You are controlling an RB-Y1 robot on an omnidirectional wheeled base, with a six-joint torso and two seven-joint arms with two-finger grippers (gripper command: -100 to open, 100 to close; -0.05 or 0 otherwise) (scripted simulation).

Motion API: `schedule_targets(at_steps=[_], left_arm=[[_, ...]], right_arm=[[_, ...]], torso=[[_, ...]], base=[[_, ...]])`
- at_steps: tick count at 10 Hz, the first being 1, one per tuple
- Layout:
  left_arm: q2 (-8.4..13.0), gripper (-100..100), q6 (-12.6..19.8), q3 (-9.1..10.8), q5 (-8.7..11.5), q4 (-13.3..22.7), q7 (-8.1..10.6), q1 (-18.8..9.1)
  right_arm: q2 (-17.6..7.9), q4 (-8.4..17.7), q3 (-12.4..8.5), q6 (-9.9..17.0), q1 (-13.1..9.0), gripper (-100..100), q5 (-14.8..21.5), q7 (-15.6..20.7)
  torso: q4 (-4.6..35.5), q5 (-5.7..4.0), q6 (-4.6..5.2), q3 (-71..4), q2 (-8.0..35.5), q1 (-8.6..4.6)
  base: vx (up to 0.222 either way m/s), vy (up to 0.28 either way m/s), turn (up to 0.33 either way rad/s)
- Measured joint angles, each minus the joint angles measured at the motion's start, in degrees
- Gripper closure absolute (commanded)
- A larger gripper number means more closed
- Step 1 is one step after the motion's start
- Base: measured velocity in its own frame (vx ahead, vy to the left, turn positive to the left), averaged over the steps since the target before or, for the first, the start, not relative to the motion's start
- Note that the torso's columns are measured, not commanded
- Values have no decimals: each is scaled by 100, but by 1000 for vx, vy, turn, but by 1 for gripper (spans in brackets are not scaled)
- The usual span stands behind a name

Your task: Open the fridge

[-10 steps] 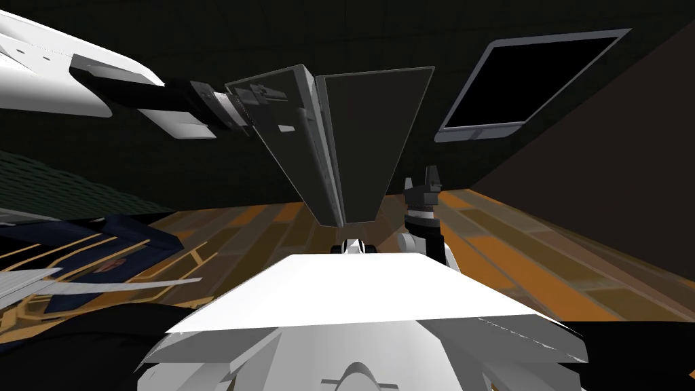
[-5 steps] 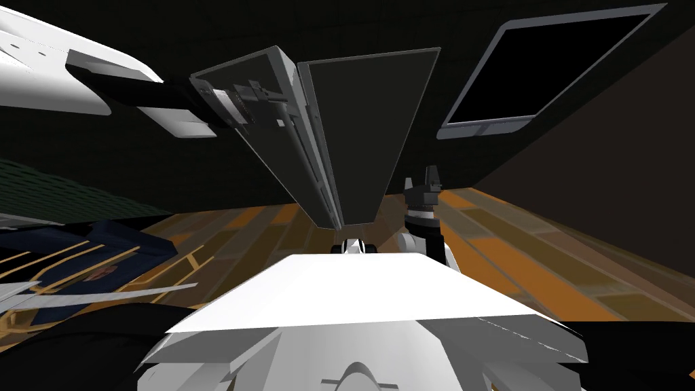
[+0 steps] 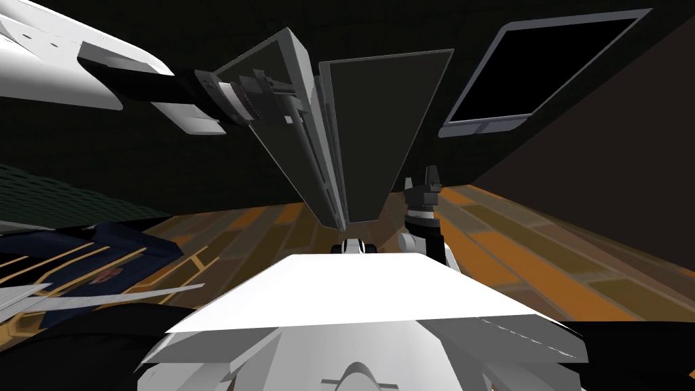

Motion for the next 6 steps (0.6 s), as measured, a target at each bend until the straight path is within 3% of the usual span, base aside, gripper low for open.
schedule_targets(at_steps=[3,6], left_arm=[[59,100,-311,71,0,-179,4,-74],[152,100,-562,177,63,-225,-56,9]], right_arm=[[0,0,0,0,0,0,0,0],[0,-1,0,0,1,0,0,0]], torso=[[-3,-22,22,-25,-28,-25],[-22,-35,38,-44,-59,-54]], base=[[-61,200,-19],[-8,160,-28]])
